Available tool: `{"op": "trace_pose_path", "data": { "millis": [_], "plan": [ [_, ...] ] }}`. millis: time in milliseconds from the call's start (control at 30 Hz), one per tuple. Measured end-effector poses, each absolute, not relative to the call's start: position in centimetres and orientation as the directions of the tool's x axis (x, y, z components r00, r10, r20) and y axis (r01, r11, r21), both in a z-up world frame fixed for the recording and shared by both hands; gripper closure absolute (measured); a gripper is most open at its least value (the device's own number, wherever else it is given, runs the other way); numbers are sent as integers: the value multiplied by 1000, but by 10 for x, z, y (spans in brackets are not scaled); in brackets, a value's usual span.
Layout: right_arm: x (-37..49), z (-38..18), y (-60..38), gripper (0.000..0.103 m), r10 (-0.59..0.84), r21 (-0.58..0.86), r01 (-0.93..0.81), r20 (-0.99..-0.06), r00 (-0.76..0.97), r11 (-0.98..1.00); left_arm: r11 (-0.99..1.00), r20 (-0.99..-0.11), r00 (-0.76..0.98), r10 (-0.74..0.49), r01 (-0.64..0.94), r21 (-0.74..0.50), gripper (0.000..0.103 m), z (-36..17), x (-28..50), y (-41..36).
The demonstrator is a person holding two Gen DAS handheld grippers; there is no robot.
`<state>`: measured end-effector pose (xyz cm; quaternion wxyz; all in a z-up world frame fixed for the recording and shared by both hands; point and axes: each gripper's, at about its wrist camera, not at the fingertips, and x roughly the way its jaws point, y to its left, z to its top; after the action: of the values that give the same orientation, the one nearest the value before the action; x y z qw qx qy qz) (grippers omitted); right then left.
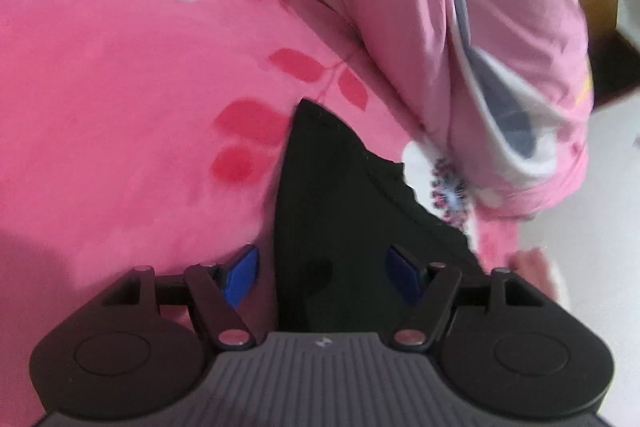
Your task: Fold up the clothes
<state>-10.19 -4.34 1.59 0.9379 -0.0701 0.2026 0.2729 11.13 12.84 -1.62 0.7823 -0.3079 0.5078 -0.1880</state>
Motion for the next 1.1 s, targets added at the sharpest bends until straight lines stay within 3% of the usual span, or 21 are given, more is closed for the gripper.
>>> {"op": "trace_pose_path", "data": {
  "millis": [133,433,733,1100],
  "plan": [
    [-106,20,-54,100,507,20,-542,-386,771,840,781,-720,365,-591,37,-623,36,-14,149,109],
    [-103,25,-78,100,527,104,-524,-322,786,845,808,-742,344,-576,97,-582,91,-22,179,79],
    [-114,26,-131,100,469,235,-417,-248,848,878,835,-737,407,-540,148,-530,95,6,180,34],
    [-168,30,-226,100,244,387,-175,-137,960,905,824,-722,407,-560,364,-434,95,67,150,-126]
  ]
}}
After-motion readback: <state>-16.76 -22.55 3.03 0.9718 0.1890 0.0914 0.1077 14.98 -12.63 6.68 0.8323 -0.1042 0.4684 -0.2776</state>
